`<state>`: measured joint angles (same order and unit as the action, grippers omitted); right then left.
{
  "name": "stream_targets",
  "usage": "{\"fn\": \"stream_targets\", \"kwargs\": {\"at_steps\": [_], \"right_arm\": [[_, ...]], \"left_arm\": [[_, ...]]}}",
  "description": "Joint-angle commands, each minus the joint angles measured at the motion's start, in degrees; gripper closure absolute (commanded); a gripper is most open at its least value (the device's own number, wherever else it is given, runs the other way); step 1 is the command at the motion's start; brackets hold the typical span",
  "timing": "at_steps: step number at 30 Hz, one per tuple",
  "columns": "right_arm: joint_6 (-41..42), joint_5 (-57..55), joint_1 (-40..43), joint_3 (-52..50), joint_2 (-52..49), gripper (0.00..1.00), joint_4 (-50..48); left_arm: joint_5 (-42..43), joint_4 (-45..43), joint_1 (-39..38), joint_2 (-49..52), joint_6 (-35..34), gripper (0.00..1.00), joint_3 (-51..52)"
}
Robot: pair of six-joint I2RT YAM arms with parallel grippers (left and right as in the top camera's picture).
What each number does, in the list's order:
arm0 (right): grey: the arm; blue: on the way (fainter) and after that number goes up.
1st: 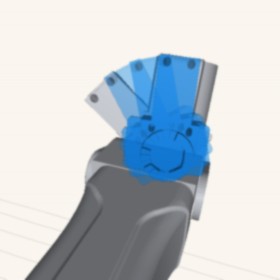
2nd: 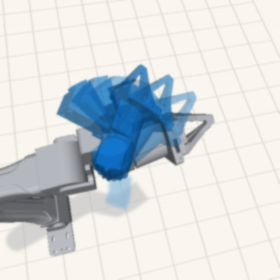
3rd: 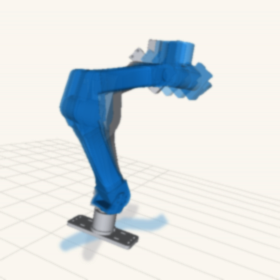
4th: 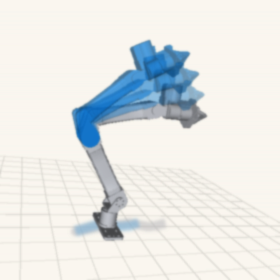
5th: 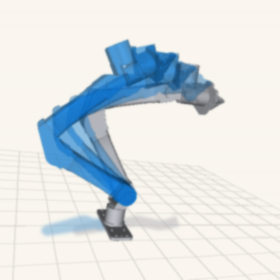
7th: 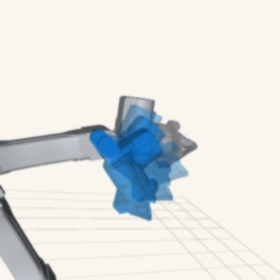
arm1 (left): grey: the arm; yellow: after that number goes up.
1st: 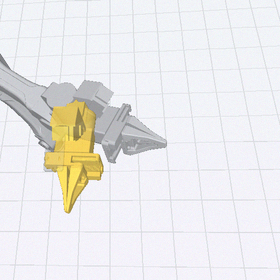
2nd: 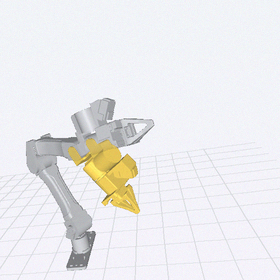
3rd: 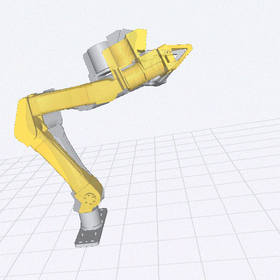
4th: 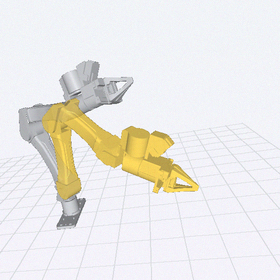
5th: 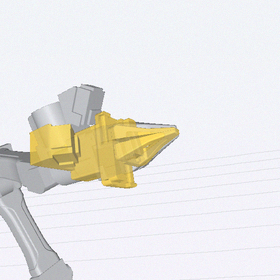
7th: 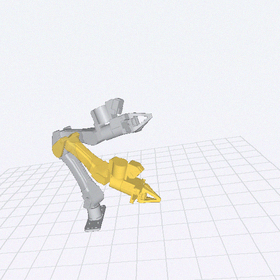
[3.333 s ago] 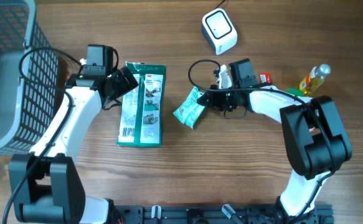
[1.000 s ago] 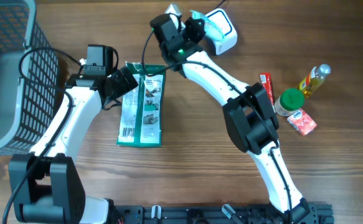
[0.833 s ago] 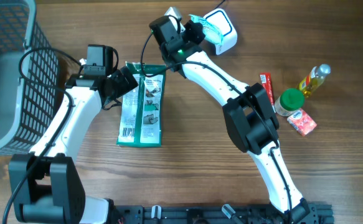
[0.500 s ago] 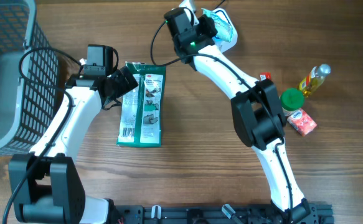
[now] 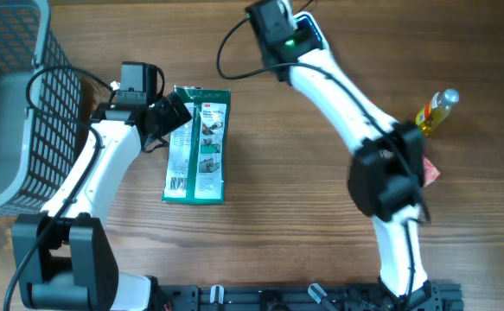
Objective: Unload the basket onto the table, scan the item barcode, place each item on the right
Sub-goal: 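Hold the wipes packet under the scanner, then lower it right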
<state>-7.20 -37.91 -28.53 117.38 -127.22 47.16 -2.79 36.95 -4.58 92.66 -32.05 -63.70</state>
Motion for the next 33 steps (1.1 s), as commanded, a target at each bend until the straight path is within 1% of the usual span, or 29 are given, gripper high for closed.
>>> {"fn": "stream_targets", "kwargs": {"at_steps": [1,2,3,4,5,7,11,14,15,18,21,23,24,25,26,27,29,30,32,33], "right_arm": [[6.16,17.75,2.54,0.31,11.69,0.96,13.22],[6.14,27.08,3.87,0.31,13.18,0.96,19.3],[6.12,33.97,4.98,0.31,13.84,0.96,24.13],[6.12,43.8,7.04,0.26,13.99,0.96,32.52],[6.12,47.43,8.13,-0.11,13.73,0.96,36.52],[6.16,51.1,9.49,-3.23,13.53,0.96,40.41],[6.47,51.12,9.64,-14.69,13.53,0.96,37.35],[9.51,50.93,9.66,-21.68,13.53,0.96,33.2],[10.91,50.23,9.92,-25.22,13.53,0.96,30.36],[15.3,43.32,9.92,-32.63,13.53,0.96,21.9],[15.34,37.53,9.92,-37.0,13.53,0.96,15.58],[15.37,34.71,9.92,-37.64,13.38,0.95,13.27],[15.39,33.97,9.92,-37.64,13.33,0.83,12.37],[15.39,33.59,9.92,-37.64,13.33,0.53,11.56],[15.76,32.92,9.92,-37.62,13.33,0.48,10.67],[16.61,31.43,9.92,-37.4,13.33,0.45,10.01],[18.49,30.08,9.92,-34.34,13.4,0.4,11.8],[19.85,30.21,9.9,-32.35,13.49,0.38,13.33],[24.06,31.43,9.46,-29.44,14.21,0.38,16.04],[25.31,34.88,9.01,-29.07,14.97,0.38,16.83]], "left_arm": [[-0.74,-0.04,0.26,-0.39,0.26,0.0,-0.07],[-0.72,-0.04,0.26,-0.39,0.26,0.0,-0.07],[-0.72,-0.04,0.26,-0.39,0.26,0.0,-0.07],[-0.72,-0.04,0.26,-0.39,0.26,0.0,-0.07],[-0.72,-0.04,0.26,-0.39,0.26,0.0,-0.07],[-0.72,-0.04,0.24,-0.39,0.26,0.0,-0.07],[-0.72,-0.04,0.26,-0.39,0.26,0.0,-0.07],[-0.72,-0.04,0.26,-0.39,0.26,0.0,-0.07],[-0.74,-0.04,0.26,-0.39,0.26,0.0,-0.07],[-0.72,-0.04,0.26,-0.39,0.26,0.0,-0.07],[-0.72,-0.04,0.26,-0.39,0.26,0.0,-0.07],[-0.72,-0.04,0.26,-0.39,0.26,0.0,-0.07],[-0.72,-0.04,0.26,-0.39,0.26,0.0,-0.07],[-0.72,-0.04,0.26,-0.39,0.26,0.0,-0.07],[-0.72,-0.04,0.26,-0.39,0.26,0.0,-0.07],[-0.72,-0.04,0.26,-0.39,0.26,0.0,-0.07],[-0.72,-0.04,0.26,-0.39,0.26,0.0,-0.07],[-0.72,-0.04,0.26,-0.39,0.26,0.0,-0.07],[-0.72,-0.04,0.26,-0.39,0.26,0.0,-0.07],[-0.74,-0.04,0.26,-0.39,0.26,0.0,-0.07]]}}
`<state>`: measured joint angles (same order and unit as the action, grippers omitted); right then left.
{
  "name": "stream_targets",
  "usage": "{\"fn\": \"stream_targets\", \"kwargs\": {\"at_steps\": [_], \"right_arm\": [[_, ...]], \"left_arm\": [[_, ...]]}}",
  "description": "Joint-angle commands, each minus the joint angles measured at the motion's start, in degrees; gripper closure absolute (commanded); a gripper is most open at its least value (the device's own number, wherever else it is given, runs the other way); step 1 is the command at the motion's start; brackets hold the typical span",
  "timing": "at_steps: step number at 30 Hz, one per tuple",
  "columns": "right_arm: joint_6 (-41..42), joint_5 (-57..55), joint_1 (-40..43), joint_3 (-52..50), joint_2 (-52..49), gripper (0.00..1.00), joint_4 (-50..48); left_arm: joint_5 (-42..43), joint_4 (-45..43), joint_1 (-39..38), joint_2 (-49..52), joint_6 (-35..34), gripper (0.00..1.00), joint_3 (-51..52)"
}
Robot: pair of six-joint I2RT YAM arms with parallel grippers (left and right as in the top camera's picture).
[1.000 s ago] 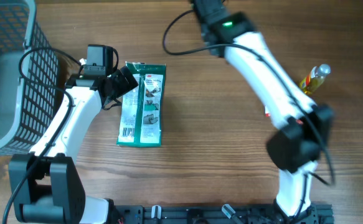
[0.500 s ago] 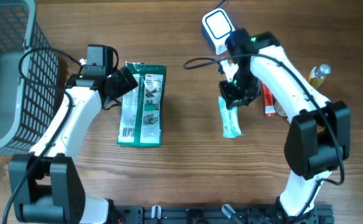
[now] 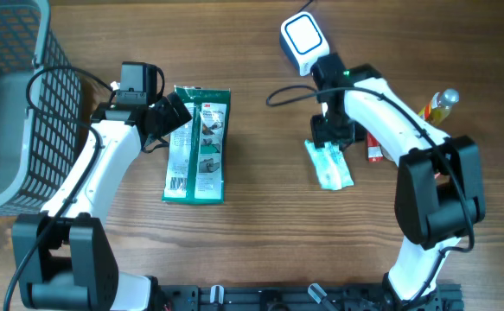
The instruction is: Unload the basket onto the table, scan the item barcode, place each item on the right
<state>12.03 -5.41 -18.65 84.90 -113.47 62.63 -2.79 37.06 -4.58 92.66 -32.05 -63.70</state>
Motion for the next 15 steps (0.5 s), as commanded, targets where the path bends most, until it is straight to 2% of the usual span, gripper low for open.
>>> {"fn": "stream_targets", "kwargs": {"at_steps": [1,3,6,11,15], "right_arm": [[6.16,6.51,-1.33,3.39,1.7,0.39,2.14],[6.21,14.25,-2.47,3.23,1.73,0.44,3.67],[6.67,19.34,-5.07,1.36,1.7,0.48,4.48],[9.25,17.92,-10.58,-2.67,1.6,0.55,3.45],[13.55,14.45,-11.61,-6.05,1.49,0.61,1.57]], "left_arm": [[-0.72,-0.15,0.26,-0.39,0.26,0.0,-0.07],[-0.72,-0.15,0.26,-0.39,0.26,0.0,-0.07],[-0.72,-0.15,0.26,-0.39,0.26,0.0,-0.07],[-0.72,-0.15,0.26,-0.39,0.24,0.0,-0.07],[-0.72,-0.15,0.26,-0.39,0.26,0.0,-0.07]]}}
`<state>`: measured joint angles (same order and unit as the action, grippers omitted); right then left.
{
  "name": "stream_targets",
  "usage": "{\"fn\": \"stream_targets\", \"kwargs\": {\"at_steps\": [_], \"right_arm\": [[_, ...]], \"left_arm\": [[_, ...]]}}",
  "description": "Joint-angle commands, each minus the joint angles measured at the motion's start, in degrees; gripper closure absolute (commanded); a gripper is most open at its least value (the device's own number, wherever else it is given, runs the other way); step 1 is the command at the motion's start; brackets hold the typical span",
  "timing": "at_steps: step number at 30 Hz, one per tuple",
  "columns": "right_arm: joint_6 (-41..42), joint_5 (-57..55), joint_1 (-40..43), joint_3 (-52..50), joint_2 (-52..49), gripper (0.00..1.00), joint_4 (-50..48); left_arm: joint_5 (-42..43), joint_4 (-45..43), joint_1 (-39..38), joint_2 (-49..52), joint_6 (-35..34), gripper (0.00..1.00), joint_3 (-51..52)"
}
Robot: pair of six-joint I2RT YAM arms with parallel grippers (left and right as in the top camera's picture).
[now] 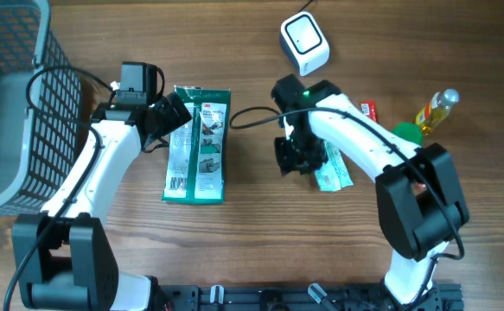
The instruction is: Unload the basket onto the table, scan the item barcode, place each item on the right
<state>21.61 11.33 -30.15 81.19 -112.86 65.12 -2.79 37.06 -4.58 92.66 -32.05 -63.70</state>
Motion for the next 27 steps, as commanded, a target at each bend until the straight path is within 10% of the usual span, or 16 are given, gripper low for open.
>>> {"fn": "stream_targets", "kwargs": {"at_steps": [1,27], "right_arm": [[4.07,-2.29,-0.11,-3.3,0.87,0.61,-1.92],[4.31,-6.99,0.11,-10.27,0.87,0.62,-9.09]], "left_arm": [[-0.72,-0.15,0.26,-0.39,0.26,0.0,-0.07],[-0.72,-0.15,0.26,-0.39,0.26,0.0,-0.07]]}}
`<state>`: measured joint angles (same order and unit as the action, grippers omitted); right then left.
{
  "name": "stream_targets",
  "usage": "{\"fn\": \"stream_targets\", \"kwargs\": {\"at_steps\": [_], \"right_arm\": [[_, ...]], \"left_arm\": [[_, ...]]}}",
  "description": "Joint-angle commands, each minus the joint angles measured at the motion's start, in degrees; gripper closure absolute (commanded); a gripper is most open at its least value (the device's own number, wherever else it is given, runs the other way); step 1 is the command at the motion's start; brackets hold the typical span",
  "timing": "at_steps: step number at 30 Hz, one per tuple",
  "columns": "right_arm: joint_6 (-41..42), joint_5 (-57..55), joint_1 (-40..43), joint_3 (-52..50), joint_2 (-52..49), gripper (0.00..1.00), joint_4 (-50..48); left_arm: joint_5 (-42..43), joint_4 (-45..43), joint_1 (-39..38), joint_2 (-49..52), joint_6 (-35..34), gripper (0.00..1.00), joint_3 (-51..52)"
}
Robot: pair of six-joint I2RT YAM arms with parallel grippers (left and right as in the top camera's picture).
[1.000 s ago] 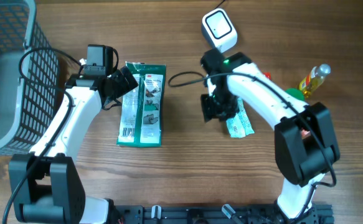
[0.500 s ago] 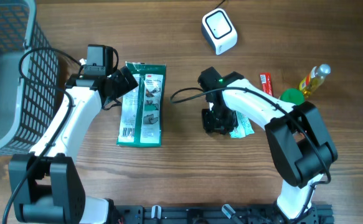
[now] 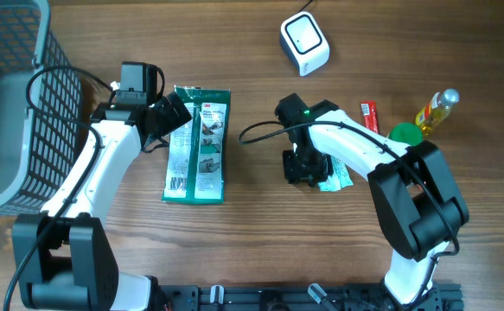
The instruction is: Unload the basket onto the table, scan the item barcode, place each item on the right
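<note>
A small green-and-white packet (image 3: pixel 340 175) lies flat on the wooden table right of centre. My right gripper (image 3: pixel 306 168) points down at the packet's left end, covering part of it; the overhead view does not show how its jaws stand. The white barcode scanner (image 3: pixel 304 41) sits at the back of the table. A larger green package (image 3: pixel 198 143) lies left of centre. At its upper left edge my left gripper (image 3: pixel 170 123) rests with fingers spread.
A grey wire basket (image 3: pixel 9 95) fills the far left. Close to the right arm, at the right, are a red stick-shaped item (image 3: pixel 369 115), a green round object (image 3: pixel 405 133) and a yellow bottle (image 3: pixel 436 111).
My right gripper has shifted slightly right and toward the front, from just left of the small packet onto its left end. The packet, the left arm and the big package have not moved.
At first my right arm reached to the back, its wrist covering the scanner. Then the gripper was above the small packet's back end, then at the packet's left side, and now it is on its left end. The left gripper stayed at the big package throughout.
</note>
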<state>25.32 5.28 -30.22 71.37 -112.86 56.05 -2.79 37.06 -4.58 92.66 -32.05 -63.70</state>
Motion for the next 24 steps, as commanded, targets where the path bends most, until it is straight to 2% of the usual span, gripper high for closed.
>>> {"fn": "stream_targets", "kwargs": {"at_steps": [1,8,17,21,24], "right_arm": [[0.61,-0.76,0.17,-0.46,0.87,0.62,0.13],[1.62,4.07,0.17,-0.48,0.87,0.62,0.76],[1.86,-4.94,1.31,-0.59,0.83,0.64,1.99],[4.24,-10.19,4.74,-0.61,0.83,0.69,2.03],[4.87,-10.88,8.02,-0.61,0.83,0.7,1.57]], "left_arm": [[-0.72,-0.15,0.26,-0.39,0.26,0.0,-0.07],[-0.72,-0.15,0.26,-0.39,0.26,0.0,-0.07],[-0.72,-0.15,0.26,-0.39,0.26,0.0,-0.07],[-0.72,-0.15,0.26,-0.39,0.26,0.0,-0.07],[-0.72,-0.15,0.26,-0.39,0.26,0.0,-0.07]]}}
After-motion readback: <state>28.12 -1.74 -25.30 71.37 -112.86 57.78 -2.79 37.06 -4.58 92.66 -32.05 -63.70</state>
